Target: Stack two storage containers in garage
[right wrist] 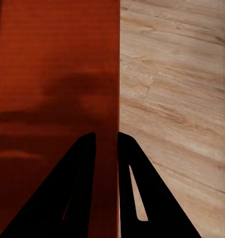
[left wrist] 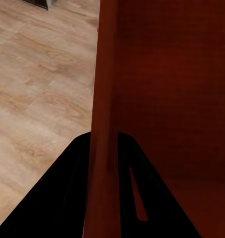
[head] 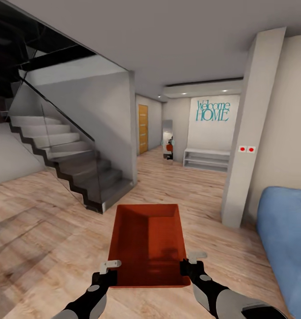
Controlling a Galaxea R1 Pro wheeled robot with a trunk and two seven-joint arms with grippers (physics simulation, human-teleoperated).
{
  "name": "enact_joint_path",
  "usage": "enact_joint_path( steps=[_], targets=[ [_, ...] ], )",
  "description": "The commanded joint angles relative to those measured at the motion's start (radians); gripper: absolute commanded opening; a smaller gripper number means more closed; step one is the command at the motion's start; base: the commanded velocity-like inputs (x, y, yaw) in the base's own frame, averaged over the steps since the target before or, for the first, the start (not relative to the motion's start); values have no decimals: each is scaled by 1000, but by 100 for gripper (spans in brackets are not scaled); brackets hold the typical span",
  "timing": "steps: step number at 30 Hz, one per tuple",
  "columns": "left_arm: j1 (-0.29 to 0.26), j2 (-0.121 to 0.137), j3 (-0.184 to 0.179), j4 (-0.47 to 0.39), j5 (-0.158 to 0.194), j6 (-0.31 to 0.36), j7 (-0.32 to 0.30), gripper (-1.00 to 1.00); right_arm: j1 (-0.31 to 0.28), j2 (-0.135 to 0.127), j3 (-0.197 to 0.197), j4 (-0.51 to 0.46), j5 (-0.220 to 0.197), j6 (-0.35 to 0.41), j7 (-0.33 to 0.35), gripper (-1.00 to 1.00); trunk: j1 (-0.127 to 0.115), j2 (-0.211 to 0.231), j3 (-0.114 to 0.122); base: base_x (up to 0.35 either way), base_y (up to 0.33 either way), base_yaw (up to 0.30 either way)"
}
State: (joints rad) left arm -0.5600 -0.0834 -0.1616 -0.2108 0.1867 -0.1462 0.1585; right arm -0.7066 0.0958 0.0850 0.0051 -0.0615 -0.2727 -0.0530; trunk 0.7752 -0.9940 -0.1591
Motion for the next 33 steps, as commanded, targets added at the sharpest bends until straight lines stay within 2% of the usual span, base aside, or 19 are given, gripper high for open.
enact_joint_path(
  steps=[1, 25, 33],
  targets=[
    [-1, 1, -1, -4, -1, -26, 7, -100, -1, 0, -2, 4, -13, -3, -2, -100, 1, -1, -1, 297, 0, -74],
    [-1, 1, -1, -4, -1, -26, 7, -100, -1, 1, -2, 4, -14, -3, -4, -100, 1, -1, -1, 317, 0, -8],
    [-1, 1, -1, -4, -1, -26, 7, -100, -1, 1, -2, 4, -15, -3, -4, -100, 1, -1, -1, 319, 0, -201]
  ],
)
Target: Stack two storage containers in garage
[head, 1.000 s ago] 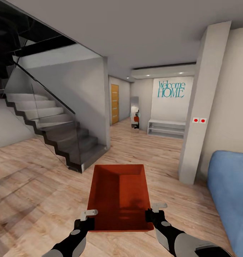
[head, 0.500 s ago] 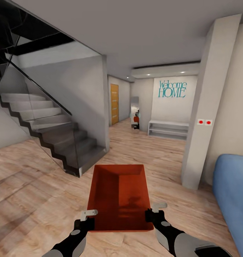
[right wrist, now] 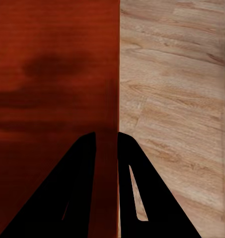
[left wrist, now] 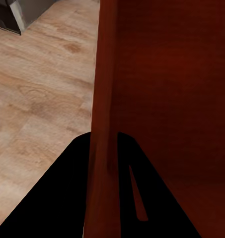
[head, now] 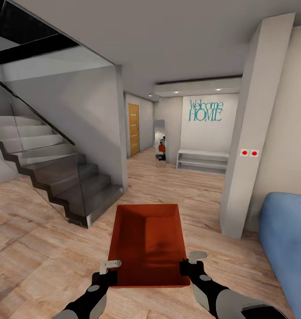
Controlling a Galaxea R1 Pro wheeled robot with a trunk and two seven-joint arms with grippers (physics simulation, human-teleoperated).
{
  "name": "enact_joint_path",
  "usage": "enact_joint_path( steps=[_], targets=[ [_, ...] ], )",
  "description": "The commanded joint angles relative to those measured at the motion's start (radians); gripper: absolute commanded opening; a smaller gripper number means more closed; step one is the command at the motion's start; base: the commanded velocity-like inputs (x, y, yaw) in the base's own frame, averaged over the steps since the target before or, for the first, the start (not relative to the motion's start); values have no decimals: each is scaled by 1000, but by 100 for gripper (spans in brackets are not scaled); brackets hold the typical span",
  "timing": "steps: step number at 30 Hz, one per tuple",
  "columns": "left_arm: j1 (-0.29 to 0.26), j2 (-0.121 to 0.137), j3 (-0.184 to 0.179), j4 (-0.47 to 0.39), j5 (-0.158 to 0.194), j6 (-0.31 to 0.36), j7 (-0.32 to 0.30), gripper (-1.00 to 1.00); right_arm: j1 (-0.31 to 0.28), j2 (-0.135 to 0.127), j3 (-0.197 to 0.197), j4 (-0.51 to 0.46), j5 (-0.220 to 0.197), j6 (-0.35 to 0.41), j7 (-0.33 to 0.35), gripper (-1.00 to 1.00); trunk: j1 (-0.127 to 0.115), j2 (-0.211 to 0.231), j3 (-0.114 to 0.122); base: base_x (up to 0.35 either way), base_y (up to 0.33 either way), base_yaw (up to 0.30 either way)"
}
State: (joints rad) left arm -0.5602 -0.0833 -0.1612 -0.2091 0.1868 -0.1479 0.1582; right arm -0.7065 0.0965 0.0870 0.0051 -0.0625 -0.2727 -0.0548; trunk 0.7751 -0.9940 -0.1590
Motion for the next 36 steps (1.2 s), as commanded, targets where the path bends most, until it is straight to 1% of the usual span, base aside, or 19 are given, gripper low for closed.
enact_joint_path(
  steps=[1, 13, 15, 36],
  targets=[
    [-1, 0, -1, -6, -1, -24, 7, -100, -1, 0, -4, 4, -14, -3, -2, -100, 1, -1, -1, 319, 0, -271],
    [-1, 0, -1, -6, -1, -24, 7, -100, -1, 0, -4, 4, -14, -3, -2, -100, 1, -1, -1, 319, 0, -274],
    [-1, 0, -1, -6, -1, -24, 7, -100, -1, 0, -4, 4, -14, -3, -2, -100, 1, -1, -1, 319, 0, -148],
    [-1, 0, -1, -6, -1, -24, 7, -100, -1, 3, -4, 4, -13, -3, -2, -100, 1, -1, -1, 319, 0, -12]
  ],
)
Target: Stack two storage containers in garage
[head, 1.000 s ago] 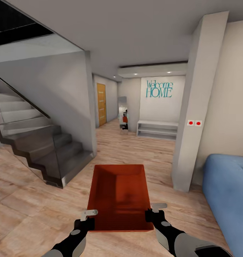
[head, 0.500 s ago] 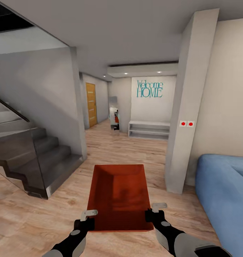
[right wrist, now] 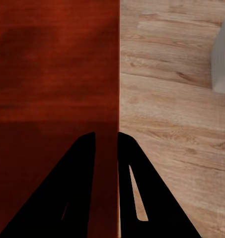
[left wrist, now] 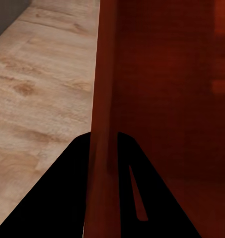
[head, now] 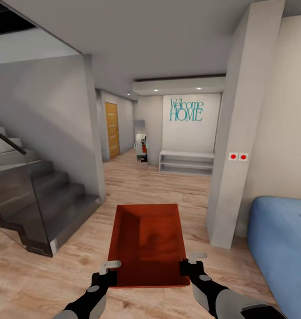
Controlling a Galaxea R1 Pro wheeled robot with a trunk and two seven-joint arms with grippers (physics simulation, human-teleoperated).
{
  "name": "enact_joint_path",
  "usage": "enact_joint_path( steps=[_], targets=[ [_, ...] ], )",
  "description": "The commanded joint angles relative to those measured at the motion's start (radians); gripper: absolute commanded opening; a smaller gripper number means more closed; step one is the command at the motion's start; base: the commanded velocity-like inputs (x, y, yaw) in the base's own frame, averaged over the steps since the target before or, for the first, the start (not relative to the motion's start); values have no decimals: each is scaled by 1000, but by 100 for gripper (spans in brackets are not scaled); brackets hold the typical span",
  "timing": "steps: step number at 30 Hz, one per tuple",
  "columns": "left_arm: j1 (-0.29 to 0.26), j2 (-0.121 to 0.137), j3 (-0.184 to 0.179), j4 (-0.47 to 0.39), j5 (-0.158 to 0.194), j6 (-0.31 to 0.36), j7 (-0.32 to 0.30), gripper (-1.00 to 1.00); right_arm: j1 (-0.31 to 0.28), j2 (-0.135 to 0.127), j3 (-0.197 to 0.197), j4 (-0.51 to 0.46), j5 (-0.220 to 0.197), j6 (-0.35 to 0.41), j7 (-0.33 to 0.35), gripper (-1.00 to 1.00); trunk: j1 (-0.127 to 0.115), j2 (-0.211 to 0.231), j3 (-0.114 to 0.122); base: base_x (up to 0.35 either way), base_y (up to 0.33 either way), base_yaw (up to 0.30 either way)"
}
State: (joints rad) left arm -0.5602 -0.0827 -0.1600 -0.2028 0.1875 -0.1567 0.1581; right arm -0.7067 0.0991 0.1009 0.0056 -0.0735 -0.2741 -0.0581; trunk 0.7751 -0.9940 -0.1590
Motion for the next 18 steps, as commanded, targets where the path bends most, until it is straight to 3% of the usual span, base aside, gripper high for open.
enact_joint_path(
  steps=[1, 18],
  targets=[
    [-1, 0, -3, -12, -2, -15, 8, -100, -1, 1, -18, 4, -2, -2, 1, -100, 1, -1, -2, 319, 0, 0],
    [-1, 1, -3, -11, -2, -16, 8, -100, -1, 1, -18, 4, -3, -3, 1, -100, 1, -1, -2, 319, 0, 0]
  ],
)
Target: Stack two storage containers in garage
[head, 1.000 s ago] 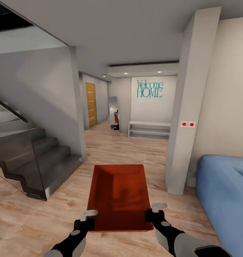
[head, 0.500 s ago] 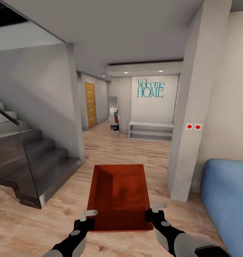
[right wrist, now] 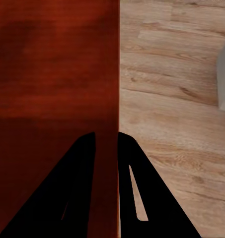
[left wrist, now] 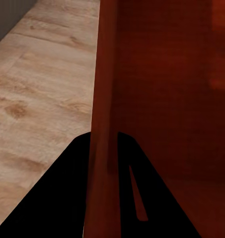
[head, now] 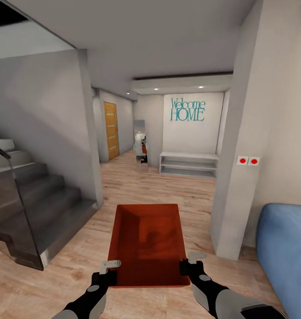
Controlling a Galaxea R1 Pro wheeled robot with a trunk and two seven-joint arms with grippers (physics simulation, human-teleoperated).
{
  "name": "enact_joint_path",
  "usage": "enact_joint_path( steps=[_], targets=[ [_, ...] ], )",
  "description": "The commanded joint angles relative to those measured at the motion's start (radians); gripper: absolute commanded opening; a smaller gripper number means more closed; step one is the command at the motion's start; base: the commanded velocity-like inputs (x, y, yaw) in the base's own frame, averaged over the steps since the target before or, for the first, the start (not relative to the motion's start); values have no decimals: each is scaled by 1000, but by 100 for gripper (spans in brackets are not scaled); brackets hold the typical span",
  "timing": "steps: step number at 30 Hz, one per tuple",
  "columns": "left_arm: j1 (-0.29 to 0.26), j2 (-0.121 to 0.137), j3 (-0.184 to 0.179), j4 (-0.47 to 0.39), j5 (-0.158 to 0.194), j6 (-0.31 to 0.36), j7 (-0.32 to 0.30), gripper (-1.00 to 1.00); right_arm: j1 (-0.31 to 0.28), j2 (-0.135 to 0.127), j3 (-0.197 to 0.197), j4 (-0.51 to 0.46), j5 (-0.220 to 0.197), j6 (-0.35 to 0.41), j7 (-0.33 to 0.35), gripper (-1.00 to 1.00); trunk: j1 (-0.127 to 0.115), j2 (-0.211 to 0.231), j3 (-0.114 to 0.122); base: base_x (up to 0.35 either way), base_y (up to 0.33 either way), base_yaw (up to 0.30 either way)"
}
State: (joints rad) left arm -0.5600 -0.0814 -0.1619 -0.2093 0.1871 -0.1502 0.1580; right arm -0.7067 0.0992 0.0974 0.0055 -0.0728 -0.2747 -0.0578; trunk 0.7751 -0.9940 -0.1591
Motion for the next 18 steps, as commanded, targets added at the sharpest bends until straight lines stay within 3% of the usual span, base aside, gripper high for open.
enact_joint_path(
  steps=[1, 18],
  targets=[
    [-1, 0, -1, -4, -2, -23, 8, -100, 0, 0, -15, 4, -4, -3, 1, -100, 1, -1, -1, 319, 0, 0],
    [-1, -1, -1, -5, -2, -23, 8, -100, 0, -1, -15, 4, -2, -3, 1, -100, 1, -1, -1, 320, 0, 0]
  ],
)
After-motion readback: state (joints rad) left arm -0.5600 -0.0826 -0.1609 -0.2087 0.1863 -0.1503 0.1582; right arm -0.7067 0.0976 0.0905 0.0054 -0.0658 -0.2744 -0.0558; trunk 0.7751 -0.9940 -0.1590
